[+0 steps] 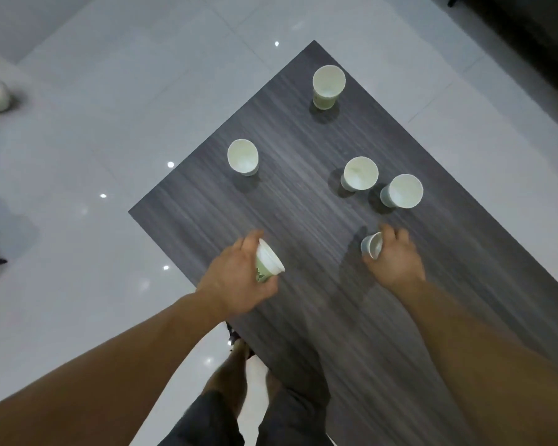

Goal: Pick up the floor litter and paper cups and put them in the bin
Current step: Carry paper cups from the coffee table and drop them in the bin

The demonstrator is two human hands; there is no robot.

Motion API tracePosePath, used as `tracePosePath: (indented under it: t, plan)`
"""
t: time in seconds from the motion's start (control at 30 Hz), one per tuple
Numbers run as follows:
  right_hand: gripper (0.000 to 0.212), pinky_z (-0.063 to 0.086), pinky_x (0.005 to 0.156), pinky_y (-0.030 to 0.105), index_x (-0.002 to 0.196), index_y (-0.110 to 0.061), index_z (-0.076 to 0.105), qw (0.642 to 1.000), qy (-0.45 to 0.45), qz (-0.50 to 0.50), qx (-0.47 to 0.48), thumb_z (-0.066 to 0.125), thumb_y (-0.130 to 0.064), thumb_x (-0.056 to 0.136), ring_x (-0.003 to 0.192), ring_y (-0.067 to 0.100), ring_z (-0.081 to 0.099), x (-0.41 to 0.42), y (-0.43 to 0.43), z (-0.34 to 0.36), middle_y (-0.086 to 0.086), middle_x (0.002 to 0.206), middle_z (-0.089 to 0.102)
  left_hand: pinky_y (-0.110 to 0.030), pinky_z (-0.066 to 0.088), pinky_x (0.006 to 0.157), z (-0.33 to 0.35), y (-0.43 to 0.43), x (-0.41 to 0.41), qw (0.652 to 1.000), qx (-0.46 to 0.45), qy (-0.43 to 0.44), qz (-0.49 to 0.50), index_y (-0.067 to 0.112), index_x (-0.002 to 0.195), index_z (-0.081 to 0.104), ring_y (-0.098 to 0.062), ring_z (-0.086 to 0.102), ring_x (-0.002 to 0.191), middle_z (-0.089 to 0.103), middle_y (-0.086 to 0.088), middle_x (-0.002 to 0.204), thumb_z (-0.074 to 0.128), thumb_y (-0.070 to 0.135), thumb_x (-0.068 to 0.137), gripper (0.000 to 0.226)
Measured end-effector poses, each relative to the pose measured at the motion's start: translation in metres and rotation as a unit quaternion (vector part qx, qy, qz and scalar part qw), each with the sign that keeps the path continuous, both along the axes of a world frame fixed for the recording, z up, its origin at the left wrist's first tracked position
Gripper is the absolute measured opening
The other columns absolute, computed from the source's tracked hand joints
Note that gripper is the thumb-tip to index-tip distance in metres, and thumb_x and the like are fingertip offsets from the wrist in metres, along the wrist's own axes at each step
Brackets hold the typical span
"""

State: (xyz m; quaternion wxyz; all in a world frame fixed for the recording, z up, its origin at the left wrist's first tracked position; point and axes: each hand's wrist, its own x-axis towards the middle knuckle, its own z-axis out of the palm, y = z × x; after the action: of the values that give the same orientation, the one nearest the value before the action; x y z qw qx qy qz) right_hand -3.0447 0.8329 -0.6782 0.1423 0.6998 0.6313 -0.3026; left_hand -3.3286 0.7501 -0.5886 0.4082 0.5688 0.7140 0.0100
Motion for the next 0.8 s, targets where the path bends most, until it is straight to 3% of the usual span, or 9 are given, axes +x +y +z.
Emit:
tracePosePath:
  t: [0.23, 0.4, 0.5, 0.63, 0.8]
  plan:
    - [0.07, 0.042, 0.098, 0.042, 0.146, -0.02, 0.034, 0.977, 0.128, 0.164, 0.044, 0.065, -0.031, 0.083, 0.124, 0.031, 0.042, -0.104, -0.035, 0.05, 0.007, 0.141, 0.037, -0.037, 0.045, 0.095, 0.03, -0.033, -0.025, 0.995, 0.062, 0.054, 0.048, 0.025, 0.143, 0.031, -0.022, 0.048, 0.117, 0.048, -0.001, 0.13, 0.07, 0.05, 0.075, 0.082]
    - [0.071, 0.044, 0.095, 0.043, 0.146, -0.025, 0.032, 0.947, 0.164, 0.268, 0.066, 0.065, -0.03, 0.083, 0.123, 0.028, 0.039, -0.168, -0.077, 0.103, 0.002, 0.14, 0.034, -0.034, 0.044, 0.094, 0.064, -0.088, -0.057, 0.984, 0.1, 0.074, 0.126, 0.024, 0.142, 0.034, -0.021, 0.048, 0.117, 0.049, -0.001, 0.132, 0.075, 0.044, 0.074, 0.082]
    - [0.069, 0.043, 0.093, 0.043, 0.146, -0.024, 0.032, 0.927, 0.164, 0.329, 0.073, 0.063, -0.031, 0.084, 0.123, 0.028, 0.039, -0.201, -0.116, 0.14, 0.003, 0.139, 0.036, -0.034, 0.047, 0.089, 0.088, -0.145, -0.078, 0.968, 0.113, 0.045, 0.218, 0.025, 0.137, 0.036, -0.021, 0.051, 0.111, 0.048, -0.001, 0.131, 0.078, 0.035, 0.068, 0.081]
    - [0.067, 0.041, 0.087, 0.036, 0.143, -0.025, 0.033, 0.897, 0.166, 0.4, 0.091, 0.063, -0.028, 0.083, 0.119, 0.027, 0.043, -0.239, -0.185, 0.19, 0.002, 0.136, 0.039, -0.031, 0.044, 0.084, 0.118, -0.243, -0.098, 0.943, 0.12, 0.046, 0.307, 0.028, 0.144, 0.022, -0.024, 0.051, 0.112, 0.043, -0.002, 0.135, 0.076, 0.029, 0.067, 0.093]
    - [0.074, 0.042, 0.095, 0.039, 0.149, -0.025, 0.026, 0.841, 0.159, 0.508, 0.1, 0.062, -0.031, 0.084, 0.126, 0.027, 0.038, -0.276, -0.288, 0.245, 0.004, 0.144, 0.034, -0.037, 0.046, 0.089, 0.158, -0.373, -0.114, 0.907, 0.121, 0.062, 0.398, 0.026, 0.147, 0.022, -0.027, 0.048, 0.117, 0.037, -0.004, 0.138, 0.073, 0.029, 0.071, 0.092]
